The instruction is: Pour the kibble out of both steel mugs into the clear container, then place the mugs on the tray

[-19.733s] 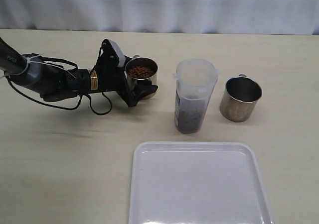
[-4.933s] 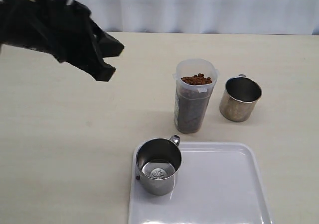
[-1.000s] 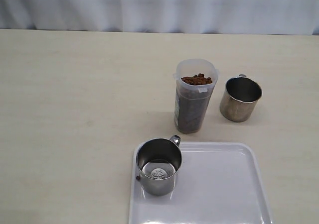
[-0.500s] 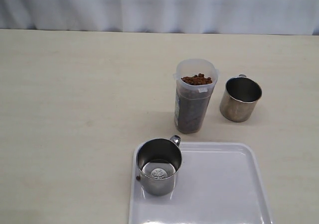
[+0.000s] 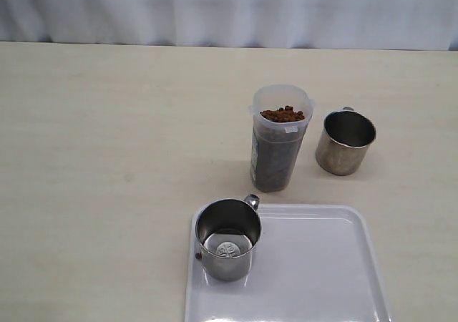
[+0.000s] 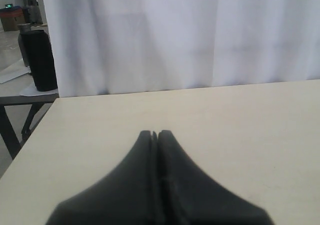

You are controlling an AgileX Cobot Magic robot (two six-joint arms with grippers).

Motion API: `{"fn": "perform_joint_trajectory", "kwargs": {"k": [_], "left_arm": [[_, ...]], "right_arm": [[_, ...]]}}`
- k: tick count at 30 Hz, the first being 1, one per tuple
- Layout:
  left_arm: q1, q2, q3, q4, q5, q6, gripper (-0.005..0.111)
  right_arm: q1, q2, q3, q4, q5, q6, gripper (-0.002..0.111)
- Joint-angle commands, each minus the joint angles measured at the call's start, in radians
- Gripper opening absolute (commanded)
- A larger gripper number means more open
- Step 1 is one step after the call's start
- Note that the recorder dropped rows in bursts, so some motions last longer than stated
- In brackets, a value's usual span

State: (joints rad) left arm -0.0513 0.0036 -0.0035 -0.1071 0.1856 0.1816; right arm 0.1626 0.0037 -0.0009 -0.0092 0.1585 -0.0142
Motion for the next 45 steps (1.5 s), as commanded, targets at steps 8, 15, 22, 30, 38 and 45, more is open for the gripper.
{"fn": "perform_joint_trajectory", "kwargs": {"k": [8, 15, 22, 30, 38, 45], "left_arm": [[-0.007, -0.004, 0.003, -0.007, 0.001, -0.001, 0.000], [-0.007, -0.004, 0.003, -0.007, 0.001, -0.001, 0.000], [-0.007, -0.004, 0.003, -0.007, -0.010, -0.001, 0.000], [-0.007, -0.004, 0.003, -0.007, -0.009, 0.001, 0.000], [-0.007, -0.004, 0.003, -0.007, -0.009, 0.001, 0.000], [-0.007, -0.004, 0.003, -0.007, -0.009, 0.001, 0.000]], "right_arm": [[0.003, -0.004, 0.001, -0.036, -0.453, 0.093, 0.005], [0.003, 0.220, 0.001, -0.086, -0.445, 0.119, 0.005], [0.003, 0.732, 0.001, -0.086, -0.726, 0.139, 0.005], [0.003, 1.157, -0.022, -0.194, -0.995, 0.117, 0.006], [0.003, 1.569, -0.280, -0.325, -0.866, 0.130, 0.096], [0.003, 1.765, -0.404, -0.294, -0.850, 0.128, 0.109]]}}
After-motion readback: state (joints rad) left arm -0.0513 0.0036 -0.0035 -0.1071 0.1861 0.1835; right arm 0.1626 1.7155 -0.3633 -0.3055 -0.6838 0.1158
